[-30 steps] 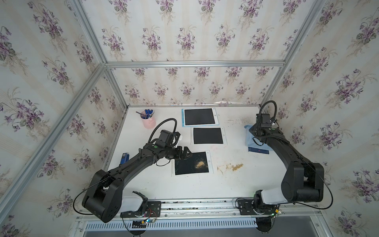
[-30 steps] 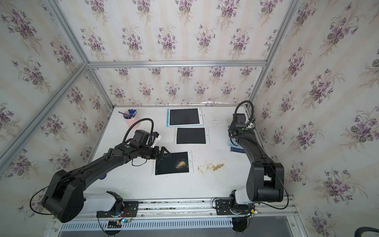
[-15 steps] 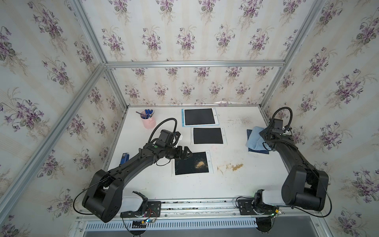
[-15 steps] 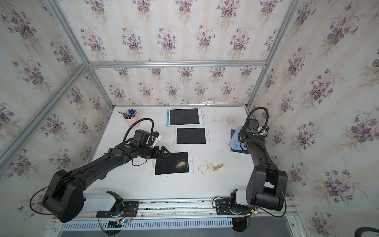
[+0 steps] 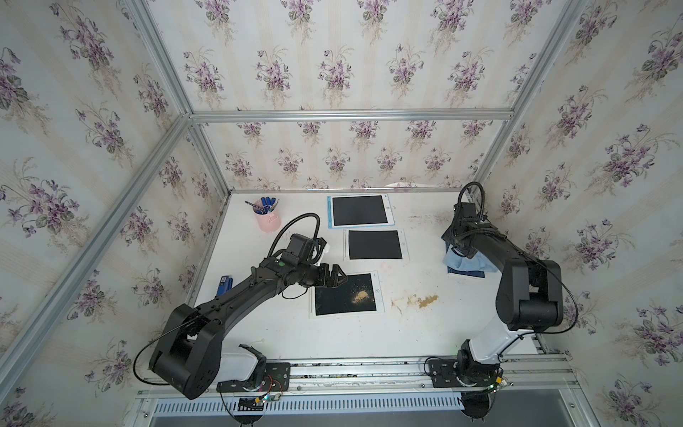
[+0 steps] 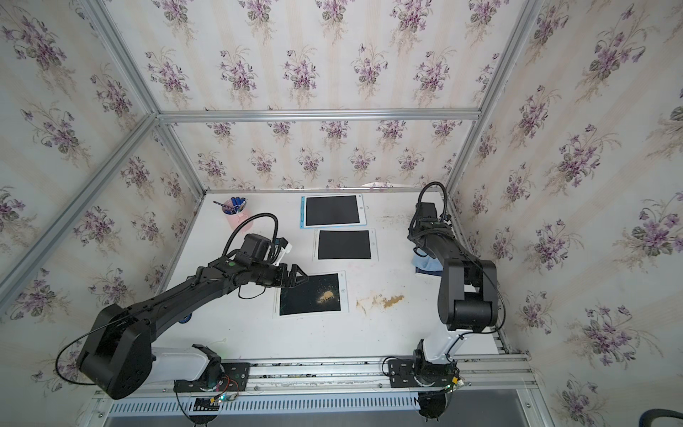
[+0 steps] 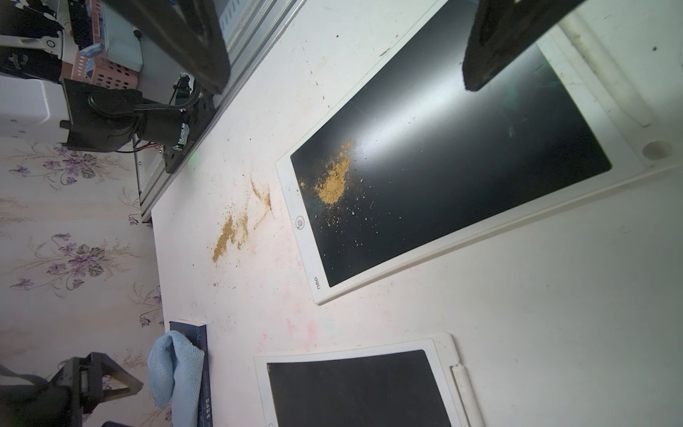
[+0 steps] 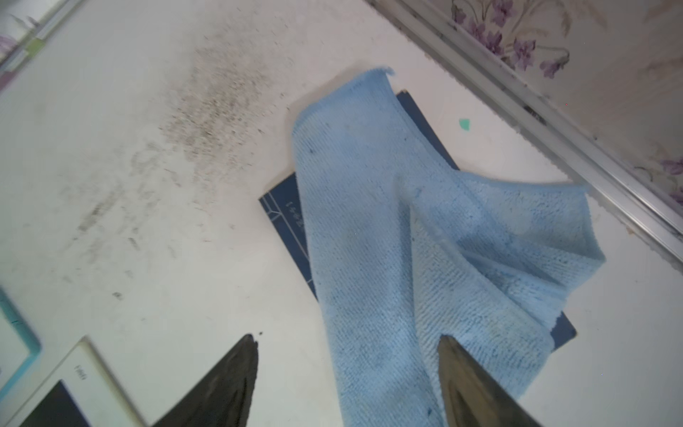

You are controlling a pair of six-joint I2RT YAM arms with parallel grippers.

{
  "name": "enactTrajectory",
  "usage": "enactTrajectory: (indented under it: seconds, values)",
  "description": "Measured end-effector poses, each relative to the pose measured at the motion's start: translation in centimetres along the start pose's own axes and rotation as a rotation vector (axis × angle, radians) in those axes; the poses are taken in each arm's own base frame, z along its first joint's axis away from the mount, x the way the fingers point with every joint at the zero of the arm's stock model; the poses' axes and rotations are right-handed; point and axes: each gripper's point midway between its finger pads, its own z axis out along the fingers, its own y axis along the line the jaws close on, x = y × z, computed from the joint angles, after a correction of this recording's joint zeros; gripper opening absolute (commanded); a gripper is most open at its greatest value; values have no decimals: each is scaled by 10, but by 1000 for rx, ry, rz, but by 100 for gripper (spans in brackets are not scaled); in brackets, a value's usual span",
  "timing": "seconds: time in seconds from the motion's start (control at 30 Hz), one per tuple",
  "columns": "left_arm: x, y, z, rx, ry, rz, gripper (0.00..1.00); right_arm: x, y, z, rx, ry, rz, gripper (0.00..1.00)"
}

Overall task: Wipe the drawing tablet
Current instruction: Adjust the cleaning item at the center of the board, then pick up the cleaning item at the center of the board.

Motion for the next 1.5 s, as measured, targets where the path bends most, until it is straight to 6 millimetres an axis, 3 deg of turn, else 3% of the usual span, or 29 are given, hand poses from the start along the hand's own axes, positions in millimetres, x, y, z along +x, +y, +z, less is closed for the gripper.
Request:
enactTrajectory:
  seconds: [0.13,0.33,0.47,0.73,1.1,1.23,1.5]
  values:
    - [1,-1,-1,4,-1,8,100,10,-17,11,65,46,16,78]
    - [-3,-4,-2,11,-6,24,100,12,-32,14,115,55,26,79]
    - [-6,-4,1,14,3,29,100,16,-39,27,149,80,25,79]
    - [-7,-5,4,20,10,28,100,16,-37,48,174,105,10,75]
    - [-14,-2,15,34,1,4,100,19,-34,54,145,106,-19,67]
    - [-19,-3,17,33,-1,-3,100,22,-33,56,130,102,-28,62]
    - [-27,-3,11,27,-28,13,100,25,-26,61,92,113,-46,33]
